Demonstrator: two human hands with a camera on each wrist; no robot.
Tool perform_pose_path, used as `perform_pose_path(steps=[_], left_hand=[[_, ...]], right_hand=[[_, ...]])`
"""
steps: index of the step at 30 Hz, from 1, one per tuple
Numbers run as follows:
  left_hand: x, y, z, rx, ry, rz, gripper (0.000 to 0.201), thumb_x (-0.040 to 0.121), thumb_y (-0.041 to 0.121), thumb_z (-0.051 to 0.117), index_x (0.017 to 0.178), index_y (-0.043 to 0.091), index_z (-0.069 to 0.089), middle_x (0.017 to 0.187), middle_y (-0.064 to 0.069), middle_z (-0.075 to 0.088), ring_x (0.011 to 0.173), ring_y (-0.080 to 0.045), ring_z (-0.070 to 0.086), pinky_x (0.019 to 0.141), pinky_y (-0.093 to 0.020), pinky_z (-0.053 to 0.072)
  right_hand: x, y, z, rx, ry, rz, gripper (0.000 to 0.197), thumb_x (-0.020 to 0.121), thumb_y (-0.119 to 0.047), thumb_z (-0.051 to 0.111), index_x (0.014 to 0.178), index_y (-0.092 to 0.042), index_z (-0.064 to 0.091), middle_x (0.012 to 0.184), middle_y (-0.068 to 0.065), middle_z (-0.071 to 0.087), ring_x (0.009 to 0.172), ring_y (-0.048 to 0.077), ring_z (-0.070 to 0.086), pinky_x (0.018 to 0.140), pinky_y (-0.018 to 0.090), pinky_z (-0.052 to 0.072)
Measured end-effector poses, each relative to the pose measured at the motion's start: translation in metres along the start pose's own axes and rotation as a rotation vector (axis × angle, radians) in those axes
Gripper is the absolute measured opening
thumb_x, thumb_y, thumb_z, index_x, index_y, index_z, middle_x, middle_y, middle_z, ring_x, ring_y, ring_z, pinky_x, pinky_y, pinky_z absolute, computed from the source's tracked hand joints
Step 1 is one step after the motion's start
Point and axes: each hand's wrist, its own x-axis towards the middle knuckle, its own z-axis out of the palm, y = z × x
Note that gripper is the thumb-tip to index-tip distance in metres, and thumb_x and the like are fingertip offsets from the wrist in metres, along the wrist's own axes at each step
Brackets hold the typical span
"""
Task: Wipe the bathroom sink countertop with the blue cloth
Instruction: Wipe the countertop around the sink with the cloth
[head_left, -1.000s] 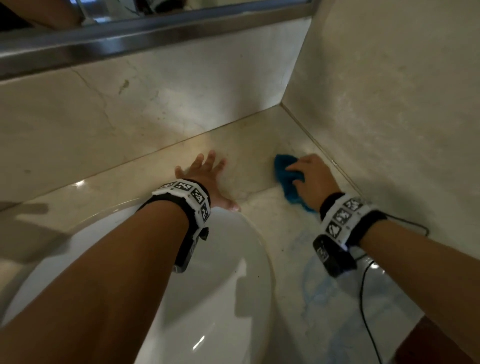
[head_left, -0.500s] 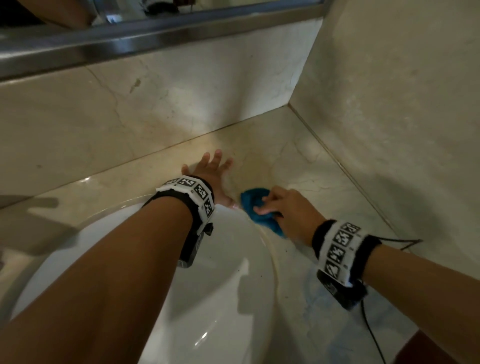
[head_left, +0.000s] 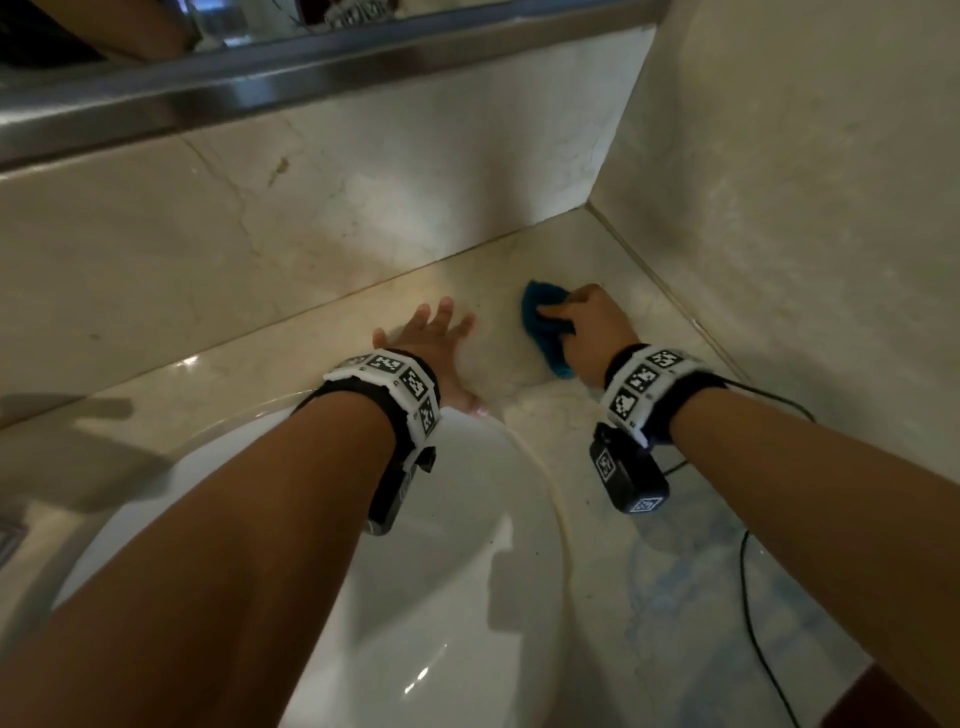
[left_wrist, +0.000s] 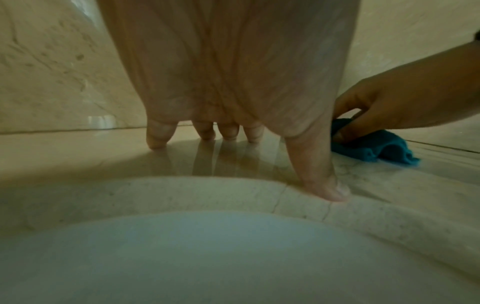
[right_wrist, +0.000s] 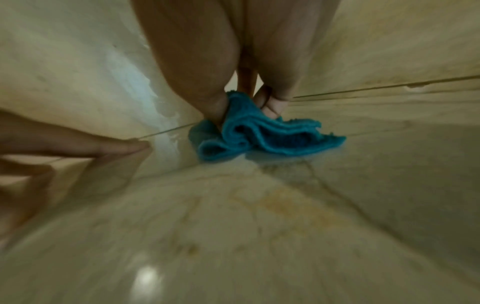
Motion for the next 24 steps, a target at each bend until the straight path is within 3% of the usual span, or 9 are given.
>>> perform_pose_path(steps=[4, 5, 9, 11, 13, 15, 20, 22, 24], left_hand=[[0.005, 0.001, -0.002, 0.016, -0.002, -0.020, 0.124, 0.057, 0.064, 0.075, 0.146, 0.039, -0.007, 0.155, 0.008, -0.022, 0.145, -0.023, -0.012, 0.110, -0.064, 0.011], [0.005, 0.002, -0.002, 0.014, 0.001, -0.017, 0.124, 0.056, 0.064, 0.076, 0.146, 0.039, -0.006, 0.156, 0.008, -0.021, 0.145, -0.023, -0.011, 0.109, -0.064, 0.011], [-0.002, 0.005, -0.005, 0.016, -0.014, -0.028, 0.122, 0.060, 0.063, 0.075, 0.147, 0.037, -0.007, 0.156, 0.007, -0.021, 0.145, -0.023, -0.011, 0.111, -0.062, 0.010], [-0.007, 0.007, -0.006, 0.025, -0.011, -0.045, 0.118, 0.063, 0.062, 0.073, 0.148, 0.036, -0.006, 0.156, 0.004, -0.020, 0.146, -0.024, -0.010, 0.113, -0.060, 0.009], [-0.013, 0.014, -0.004, 0.050, 0.023, -0.021, 0.110, 0.068, 0.060, 0.069, 0.148, 0.037, -0.002, 0.157, 0.001, -0.018, 0.146, -0.025, -0.010, 0.114, -0.058, 0.006], [-0.021, 0.026, 0.002, 0.013, 0.034, 0.051, 0.103, 0.070, 0.060, 0.067, 0.148, 0.039, 0.003, 0.157, 0.002, -0.020, 0.145, -0.023, -0.014, 0.114, -0.058, 0.001], [-0.022, 0.046, 0.015, -0.018, -0.016, 0.097, 0.114, 0.064, 0.068, 0.068, 0.146, 0.043, -0.007, 0.154, 0.006, -0.027, 0.142, -0.023, -0.023, 0.111, -0.063, -0.005], [-0.020, 0.044, 0.017, -0.014, -0.010, 0.094, 0.115, 0.063, 0.069, 0.068, 0.145, 0.044, -0.009, 0.153, 0.007, -0.028, 0.142, -0.022, -0.024, 0.111, -0.063, -0.006], [-0.020, 0.043, 0.016, 0.013, -0.018, 0.097, 0.116, 0.062, 0.071, 0.066, 0.144, 0.045, -0.011, 0.153, 0.007, -0.029, 0.142, -0.023, -0.025, 0.111, -0.063, -0.007]], right_hand=[[-0.033, -0.009, 0.008, 0.106, -0.169, -0.110, 0.028, 0.086, -0.019, 0.061, 0.109, -0.004, 0.060, 0.111, 0.010, 0.056, 0.103, 0.024, 0.055, 0.069, 0.004, 0.038], [-0.044, -0.007, 0.006, 0.129, -0.197, -0.143, 0.025, 0.085, -0.018, 0.063, 0.106, -0.003, 0.061, 0.108, 0.009, 0.056, 0.099, 0.022, 0.056, 0.069, 0.003, 0.037], [-0.087, 0.008, -0.006, 0.010, -0.342, -0.301, 0.028, 0.087, 0.000, 0.053, 0.106, -0.014, 0.068, 0.114, 0.003, 0.051, 0.100, 0.016, 0.051, 0.089, 0.023, 0.042], [-0.102, 0.013, -0.013, -0.050, -0.441, -0.344, 0.036, 0.087, 0.002, 0.049, 0.109, -0.019, 0.068, 0.117, 0.000, 0.048, 0.105, 0.012, 0.047, 0.094, 0.017, 0.037], [-0.107, 0.017, -0.024, -0.043, -0.506, -0.321, 0.040, 0.088, 0.003, 0.048, 0.113, -0.021, 0.067, 0.117, -0.002, 0.046, 0.103, 0.005, 0.043, 0.089, 0.002, 0.028], [-0.099, 0.027, -0.035, -0.010, -0.402, -0.226, 0.038, 0.090, 0.000, 0.047, 0.117, -0.020, 0.064, 0.115, 0.001, 0.048, 0.101, 0.007, 0.044, 0.084, 0.000, 0.026], [-0.050, 0.065, -0.039, 0.015, 0.095, 0.099, 0.032, 0.093, -0.003, 0.045, 0.123, -0.004, 0.057, 0.125, 0.018, 0.047, 0.114, 0.031, 0.048, 0.080, 0.007, 0.027], [-0.035, 0.073, -0.037, -0.005, 0.119, 0.185, 0.040, 0.093, -0.005, 0.046, 0.133, -0.006, 0.047, 0.136, 0.019, 0.041, 0.122, 0.033, 0.044, 0.086, 0.008, 0.029], [-0.030, 0.075, -0.034, -0.091, 0.062, 0.213, 0.047, 0.093, -0.006, 0.047, 0.139, -0.011, 0.040, 0.142, 0.017, 0.036, 0.126, 0.034, 0.040, 0.102, 0.019, 0.028]])
